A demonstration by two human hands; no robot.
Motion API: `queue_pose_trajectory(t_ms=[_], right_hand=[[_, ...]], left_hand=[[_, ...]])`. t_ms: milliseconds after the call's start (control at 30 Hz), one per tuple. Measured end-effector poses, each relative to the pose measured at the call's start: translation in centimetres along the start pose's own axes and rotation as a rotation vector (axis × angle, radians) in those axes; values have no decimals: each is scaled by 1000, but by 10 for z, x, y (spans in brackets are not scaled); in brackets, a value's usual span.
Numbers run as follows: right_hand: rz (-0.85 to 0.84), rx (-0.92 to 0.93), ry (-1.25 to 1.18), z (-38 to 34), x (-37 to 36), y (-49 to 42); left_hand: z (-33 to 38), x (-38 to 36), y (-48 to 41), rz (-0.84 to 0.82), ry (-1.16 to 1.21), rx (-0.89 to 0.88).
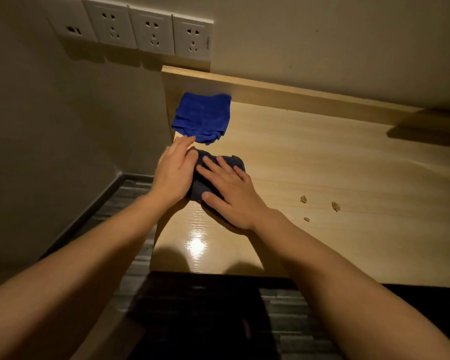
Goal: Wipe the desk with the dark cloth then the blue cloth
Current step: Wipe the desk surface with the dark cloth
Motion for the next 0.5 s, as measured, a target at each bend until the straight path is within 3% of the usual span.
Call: queue_pose_trajectory(t_ms=[133, 200, 267, 500], right_hand=[[272, -176, 20, 31, 9, 48], [213, -285, 103, 50, 9, 65], [119, -326, 154, 61, 8, 74], [68, -319, 250, 62, 3, 79]], left_hand=[[13, -16, 6, -123, -418, -240], [15, -28, 6, -227, -575, -287], [13, -38, 6, -296, -689, -222], [4, -43, 8, -349, -887, -161]])
Point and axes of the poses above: each hand's wrist, its own y-axis away from the middle knuckle, its own x-axis out of the back of the hand, z = x × y, the point moved 1 cm from there along -y, towards the middle knuckle, and after that the axes turned 9 degrees about -z, right-handed, at the moved point
